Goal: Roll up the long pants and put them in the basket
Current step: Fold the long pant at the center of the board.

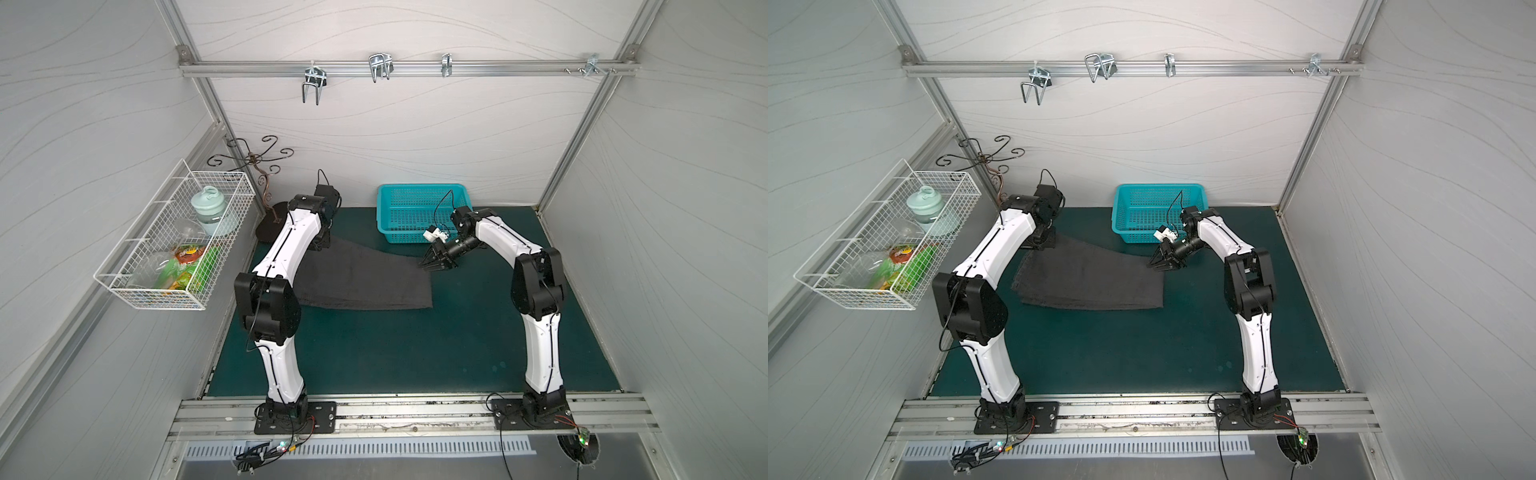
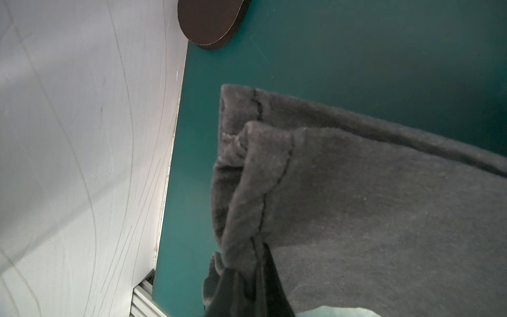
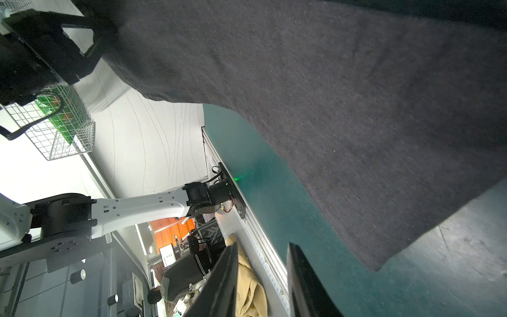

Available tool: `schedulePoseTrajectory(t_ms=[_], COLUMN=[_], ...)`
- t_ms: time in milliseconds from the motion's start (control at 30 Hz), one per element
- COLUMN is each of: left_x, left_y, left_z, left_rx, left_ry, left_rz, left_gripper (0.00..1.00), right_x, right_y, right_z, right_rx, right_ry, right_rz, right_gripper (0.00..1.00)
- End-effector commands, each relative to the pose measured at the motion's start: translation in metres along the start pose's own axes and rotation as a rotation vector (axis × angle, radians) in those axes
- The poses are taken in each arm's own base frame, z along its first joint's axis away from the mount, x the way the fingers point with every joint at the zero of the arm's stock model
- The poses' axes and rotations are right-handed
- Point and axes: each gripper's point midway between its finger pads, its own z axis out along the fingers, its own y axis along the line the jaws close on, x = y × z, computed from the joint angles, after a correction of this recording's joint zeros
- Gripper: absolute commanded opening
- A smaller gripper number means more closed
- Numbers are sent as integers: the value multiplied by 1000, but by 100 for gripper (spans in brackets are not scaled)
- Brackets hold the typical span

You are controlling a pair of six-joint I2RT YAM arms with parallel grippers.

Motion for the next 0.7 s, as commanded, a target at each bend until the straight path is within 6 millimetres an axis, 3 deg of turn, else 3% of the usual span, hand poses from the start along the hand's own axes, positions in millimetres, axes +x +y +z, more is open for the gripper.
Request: schedulePoseTrajectory(t_ms=[0, 467, 600, 667], left_x=[-15, -17, -20, -24], left_y=[-2, -14, -6, 7], left_z=[21, 75, 75, 68], left_rx=[-18, -78, -130, -196], left_ry=[-25, 49, 55, 39], left_rz=[-9, 35, 39, 29], left_gripper=[0, 0, 29, 45], right_x=[6, 16, 16, 16], right_y=[-6, -13, -15, -14], right_z=[-4, -4, -3, -3], right_rx=[12, 45, 43, 43], right_ry=[13, 29, 27, 26], right_rz=[22, 39, 36, 29], right_gripper=[34, 35, 35, 35])
